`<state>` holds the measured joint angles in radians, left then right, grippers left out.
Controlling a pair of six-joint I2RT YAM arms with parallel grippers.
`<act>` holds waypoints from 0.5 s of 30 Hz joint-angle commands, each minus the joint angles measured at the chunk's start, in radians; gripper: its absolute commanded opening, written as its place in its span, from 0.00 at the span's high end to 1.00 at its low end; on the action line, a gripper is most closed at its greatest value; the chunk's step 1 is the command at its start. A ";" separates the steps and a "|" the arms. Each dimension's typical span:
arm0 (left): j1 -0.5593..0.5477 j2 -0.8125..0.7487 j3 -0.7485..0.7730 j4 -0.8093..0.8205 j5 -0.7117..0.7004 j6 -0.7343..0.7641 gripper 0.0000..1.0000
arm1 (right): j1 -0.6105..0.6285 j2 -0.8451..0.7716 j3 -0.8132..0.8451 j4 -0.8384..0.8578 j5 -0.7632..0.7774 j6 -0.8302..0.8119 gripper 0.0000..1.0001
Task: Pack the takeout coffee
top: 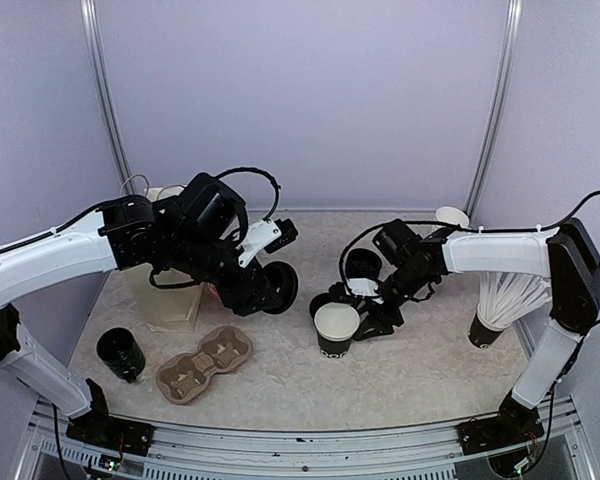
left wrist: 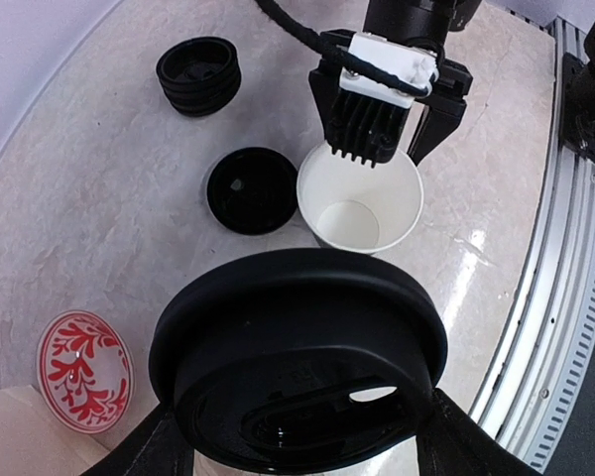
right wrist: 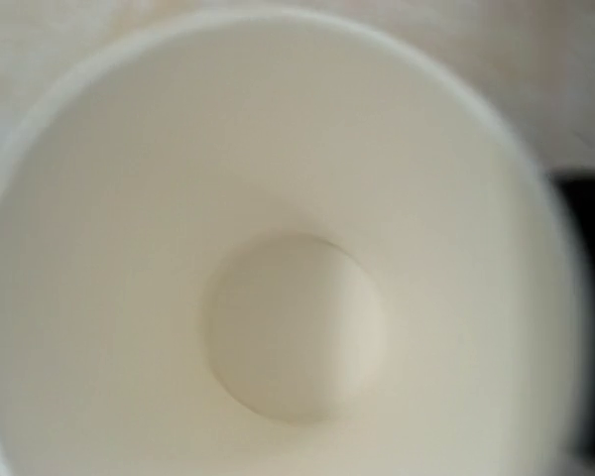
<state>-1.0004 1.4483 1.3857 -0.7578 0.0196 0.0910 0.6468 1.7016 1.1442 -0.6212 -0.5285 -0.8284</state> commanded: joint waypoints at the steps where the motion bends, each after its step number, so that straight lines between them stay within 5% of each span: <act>1: 0.004 0.003 0.065 -0.098 0.020 0.015 0.36 | 0.080 0.047 -0.005 0.021 -0.080 0.013 0.39; 11: -0.017 0.055 0.083 -0.136 0.087 0.012 0.36 | 0.110 0.039 0.016 -0.036 -0.176 0.004 0.40; 15: -0.028 0.103 0.109 -0.146 0.097 0.013 0.36 | 0.017 -0.010 0.009 -0.030 -0.197 0.010 0.38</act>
<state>-1.0161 1.5089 1.4490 -0.8749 0.0818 0.0948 0.7483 1.7588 1.1469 -0.6380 -0.6769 -0.8219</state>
